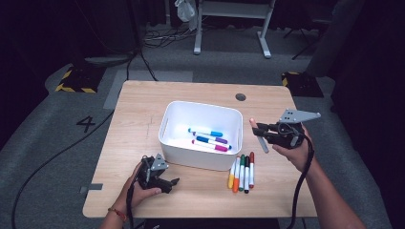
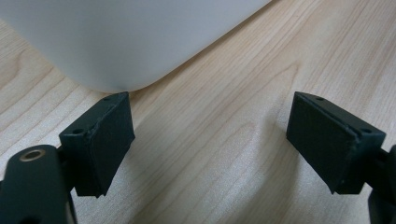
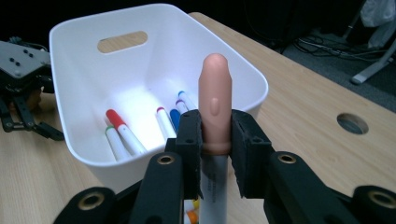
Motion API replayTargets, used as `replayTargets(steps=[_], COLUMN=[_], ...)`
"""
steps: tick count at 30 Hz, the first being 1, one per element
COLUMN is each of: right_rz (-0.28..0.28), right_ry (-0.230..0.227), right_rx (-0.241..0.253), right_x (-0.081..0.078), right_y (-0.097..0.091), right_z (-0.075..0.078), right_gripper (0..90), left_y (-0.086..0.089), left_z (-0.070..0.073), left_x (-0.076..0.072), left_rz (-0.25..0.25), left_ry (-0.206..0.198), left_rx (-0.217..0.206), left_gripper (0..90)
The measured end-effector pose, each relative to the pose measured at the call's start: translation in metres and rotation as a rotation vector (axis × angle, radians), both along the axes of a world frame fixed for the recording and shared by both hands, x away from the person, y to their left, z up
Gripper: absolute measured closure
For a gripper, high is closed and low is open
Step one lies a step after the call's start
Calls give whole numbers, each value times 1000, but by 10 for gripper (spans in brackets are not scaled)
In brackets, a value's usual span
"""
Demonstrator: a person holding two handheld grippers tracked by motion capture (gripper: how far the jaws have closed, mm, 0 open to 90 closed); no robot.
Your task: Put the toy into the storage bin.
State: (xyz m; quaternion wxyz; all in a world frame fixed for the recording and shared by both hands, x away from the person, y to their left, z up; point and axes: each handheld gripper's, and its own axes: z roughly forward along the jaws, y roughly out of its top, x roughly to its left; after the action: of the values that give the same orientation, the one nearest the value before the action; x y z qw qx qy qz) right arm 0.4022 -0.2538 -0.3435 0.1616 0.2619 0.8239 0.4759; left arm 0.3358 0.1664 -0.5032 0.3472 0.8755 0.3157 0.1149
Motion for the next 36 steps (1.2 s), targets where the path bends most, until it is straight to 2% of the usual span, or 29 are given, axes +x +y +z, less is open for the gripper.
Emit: replayTargets(steps=[9,18,28,32,36], right_rz=[62,130,183,203,223], right_ry=[-29,-40,3,35,74], right_rx=[-5,-19,-74,-116,-185], right_x=[8,13,23,26,26], right_y=[34,71,108,120,132], right_z=[27,36,27,18,8], right_gripper=[748,748,748,748,748], left_y=[0,0,0,0,0], left_z=[0,0,0,0,0], left_x=[0,0,0,0,0], left_rz=[0,0,-1,-1,0], left_ry=[0,0,1,1,0], left_rx=[0,1,1,1,0], left_gripper=[150,150,150,150,150])
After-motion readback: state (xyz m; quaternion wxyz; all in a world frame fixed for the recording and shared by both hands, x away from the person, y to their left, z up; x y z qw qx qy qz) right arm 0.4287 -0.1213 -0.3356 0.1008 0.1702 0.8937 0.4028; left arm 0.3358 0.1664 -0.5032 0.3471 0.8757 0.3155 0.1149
